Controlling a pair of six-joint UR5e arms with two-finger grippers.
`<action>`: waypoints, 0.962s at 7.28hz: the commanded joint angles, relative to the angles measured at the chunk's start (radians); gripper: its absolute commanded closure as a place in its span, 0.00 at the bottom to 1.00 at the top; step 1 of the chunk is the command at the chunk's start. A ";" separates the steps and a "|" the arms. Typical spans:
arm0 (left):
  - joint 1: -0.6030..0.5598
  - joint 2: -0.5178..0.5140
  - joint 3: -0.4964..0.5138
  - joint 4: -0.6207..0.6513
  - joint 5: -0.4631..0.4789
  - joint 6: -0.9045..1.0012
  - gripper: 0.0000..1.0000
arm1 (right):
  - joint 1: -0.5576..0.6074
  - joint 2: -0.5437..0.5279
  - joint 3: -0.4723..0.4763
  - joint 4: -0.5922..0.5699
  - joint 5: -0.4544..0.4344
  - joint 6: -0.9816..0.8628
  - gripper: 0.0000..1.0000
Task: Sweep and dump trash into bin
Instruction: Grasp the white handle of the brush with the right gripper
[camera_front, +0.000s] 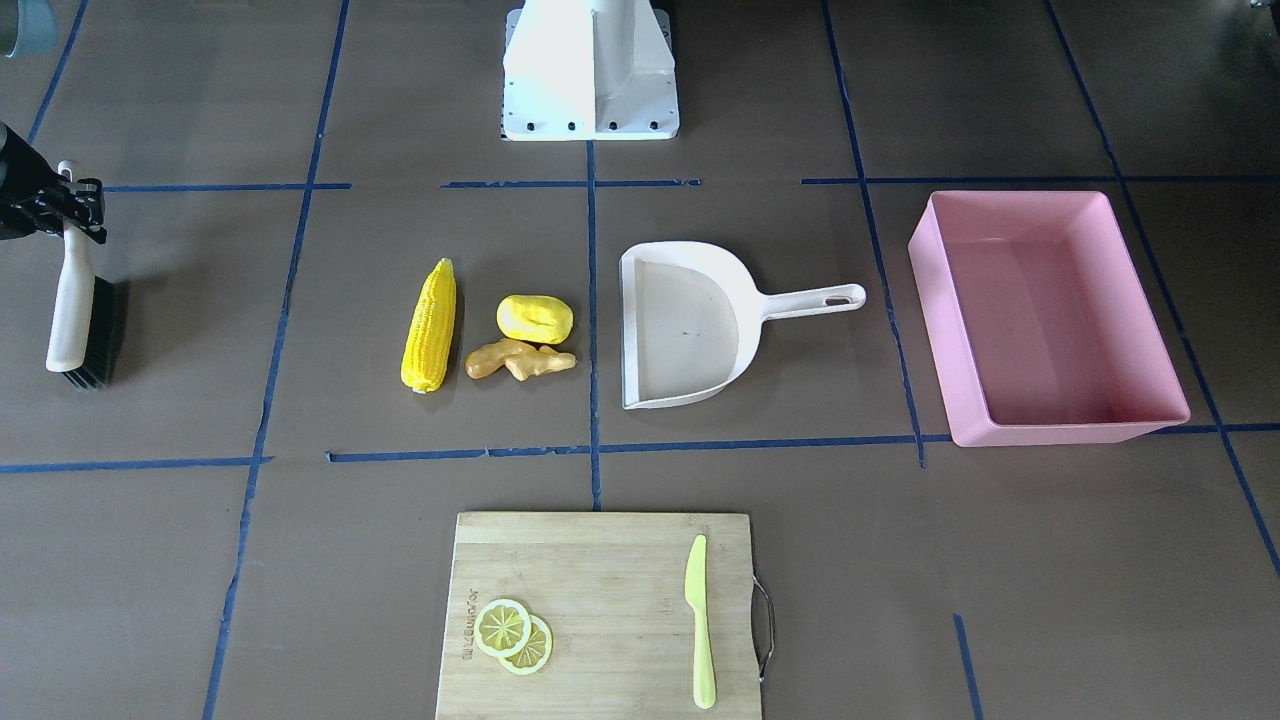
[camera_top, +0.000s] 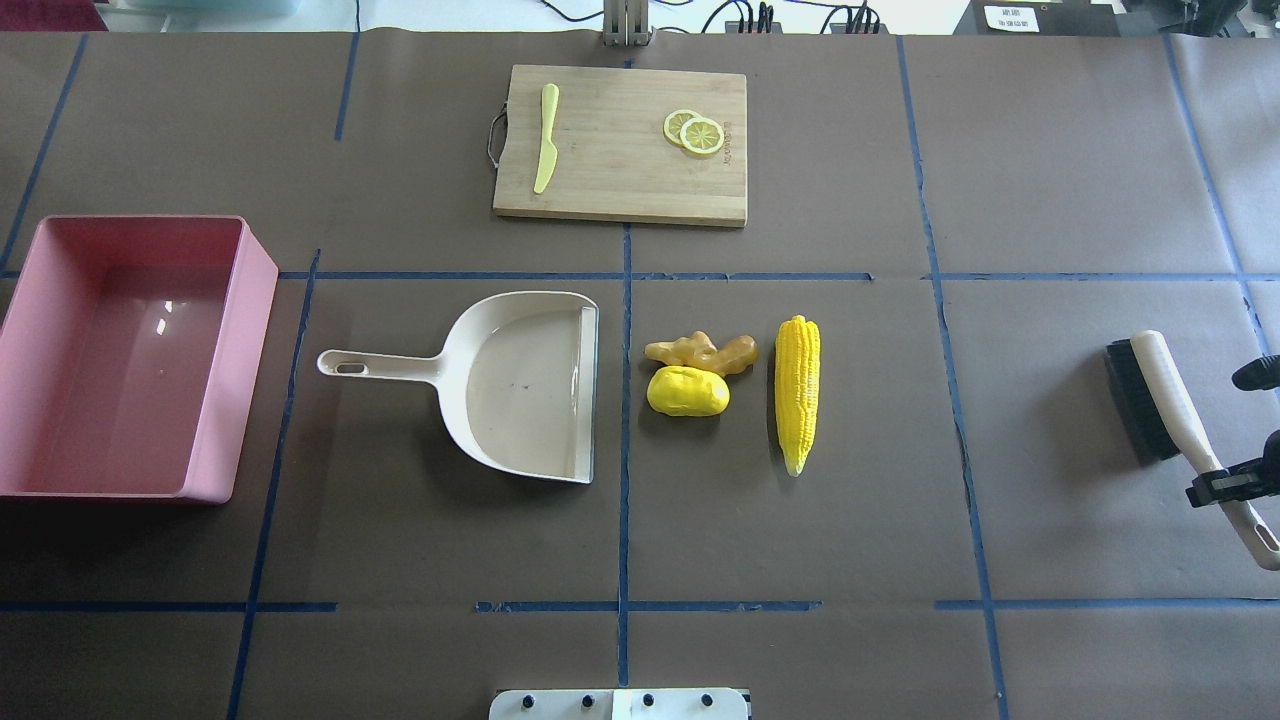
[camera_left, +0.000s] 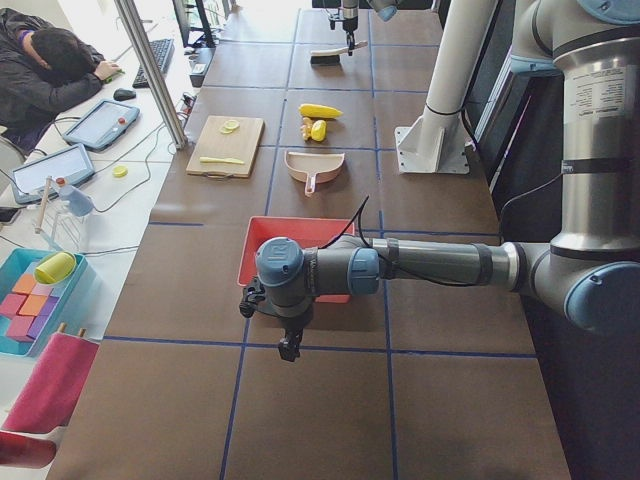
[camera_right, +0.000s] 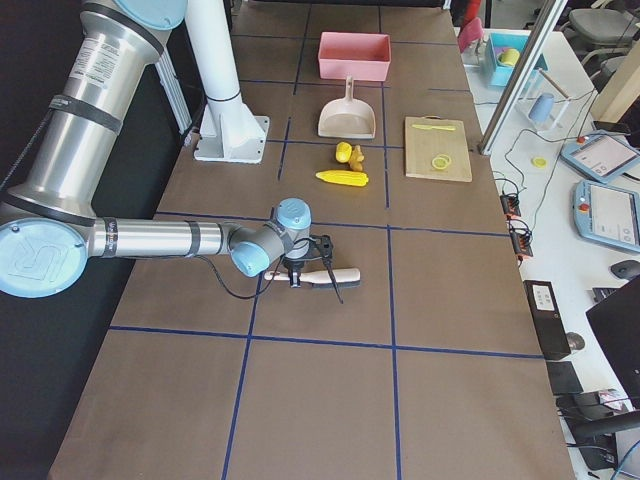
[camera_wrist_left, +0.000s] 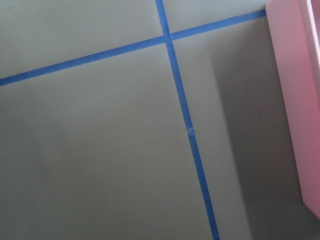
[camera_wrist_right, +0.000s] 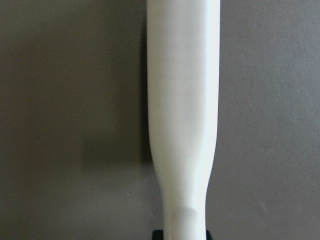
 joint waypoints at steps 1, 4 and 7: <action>0.002 -0.006 -0.006 0.000 0.002 0.000 0.00 | 0.000 0.000 -0.001 0.000 -0.002 0.001 1.00; 0.029 -0.042 -0.003 -0.021 0.011 -0.009 0.00 | 0.000 0.005 -0.001 -0.005 -0.003 0.001 1.00; 0.034 -0.093 0.014 -0.102 -0.001 -0.008 0.00 | 0.000 0.003 -0.001 -0.003 -0.005 0.001 1.00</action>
